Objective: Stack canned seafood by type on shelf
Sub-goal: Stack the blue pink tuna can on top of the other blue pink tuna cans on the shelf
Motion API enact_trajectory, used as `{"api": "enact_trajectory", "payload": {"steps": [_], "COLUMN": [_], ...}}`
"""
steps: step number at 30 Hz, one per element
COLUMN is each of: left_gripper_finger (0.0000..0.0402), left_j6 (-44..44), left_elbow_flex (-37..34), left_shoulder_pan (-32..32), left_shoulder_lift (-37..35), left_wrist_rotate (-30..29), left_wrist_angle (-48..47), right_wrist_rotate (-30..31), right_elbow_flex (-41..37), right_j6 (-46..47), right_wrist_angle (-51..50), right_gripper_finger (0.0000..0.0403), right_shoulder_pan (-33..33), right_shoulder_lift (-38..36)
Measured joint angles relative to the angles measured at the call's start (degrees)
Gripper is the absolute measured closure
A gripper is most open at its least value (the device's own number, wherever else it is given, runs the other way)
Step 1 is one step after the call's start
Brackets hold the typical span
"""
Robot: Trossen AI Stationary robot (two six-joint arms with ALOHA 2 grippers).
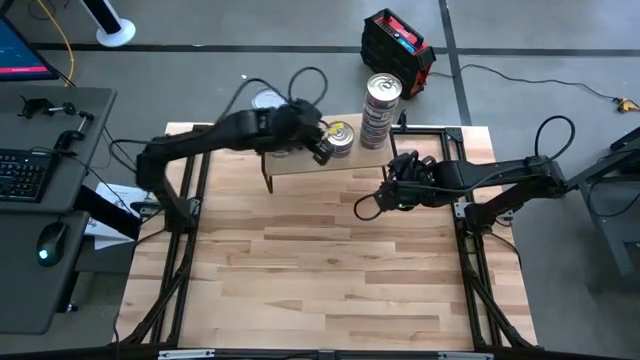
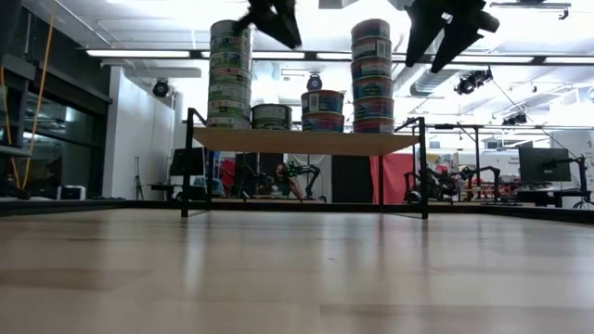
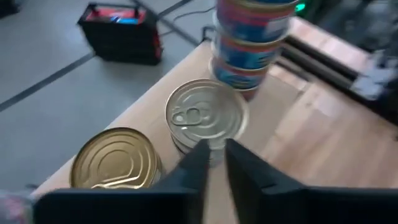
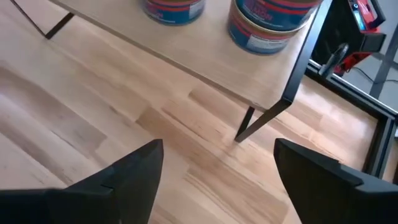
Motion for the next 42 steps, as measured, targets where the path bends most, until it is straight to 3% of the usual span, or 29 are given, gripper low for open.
{"api": "enact_trajectory", "payload": {"steps": [2, 6, 8, 12, 14, 18, 23, 28, 31, 35, 37, 42], "left_gripper_finger": [0.0386, 0.0395, 0.0399, 0.0401, 0.0401, 0.0401, 0.0401, 0.0401, 0.0401, 0.0401, 0.0401, 0.0401], "left_j6": [-1.81, -4.91, -5.87, -5.6, -5.38, -5.79, -14.12, -18.05, -18.94, -17.44, -17.48, -17.89], "left_elbow_flex": [1.57, 1.98, 1.99, 1.97, 1.97, 1.97, -1.23, -12.53, -17.41, -19.95, -19.97, -19.92], "left_shoulder_pan": [0.07, -0.93, -1.56, -3.48, -4.24, -4.88, -9.43, -15.41, -17.7, -17.85, -16.36, -12.94], "left_shoulder_lift": [3.04, 7.12, 8.87, 10.87, 10.91, 10.15, 9.48, 10.09, 10.27, 12.91, 14.44, 18.29], "left_wrist_rotate": [-2.52, -8.06, -9.07, -6.55, -6.57, -7.15, -11.46, -15.12, -22.65, -32.77, -33.45, -27.65], "left_wrist_angle": [-0.61, -0.52, 0.11, 3.88, 5.22, 6.8, 7.91, 25.48, 38.32, 45.84, 48.66, 52.77], "right_wrist_rotate": [0.23, 2.53, 3.65, 4.07, 4.29, 5.09, 5.75, 8.66, 9.76, 10.73, 11.76, 13.4], "right_elbow_flex": [0.0, 0.0, 0.0, 0.0, -0.01, -0.02, -0.02, -0.02, -0.02, -0.02, -0.02, -0.02], "right_j6": [0.17, -0.13, -0.22, -1.63, -2.86, -3.71, -4.25, -1.36, -0.61, 2.87, 4.49, 5.26], "right_wrist_angle": [0.04, 0.0, -0.22, -0.32, 0.07, 1.65, 1.24, -1.39, -1.4, -1.4, -1.24, -0.33], "right_gripper_finger": [0.012, 0.0175, 0.0224, 0.0359, 0.0388, 0.0375, 0.0397, 0.04, 0.04, 0.0402, 0.0402, 0.0402], "right_shoulder_pan": [0.15, 1.03, 1.14, 1.06, 1.06, 1.08, 1.08, 1.08, 1.08, 1.08, 1.08, 1.08], "right_shoulder_lift": [0.0, 0.0, 0.0, 0.0, 0.0, 0.0, -0.44, -4.22, -7.1, -10.14, -10.8, -11.29]}}
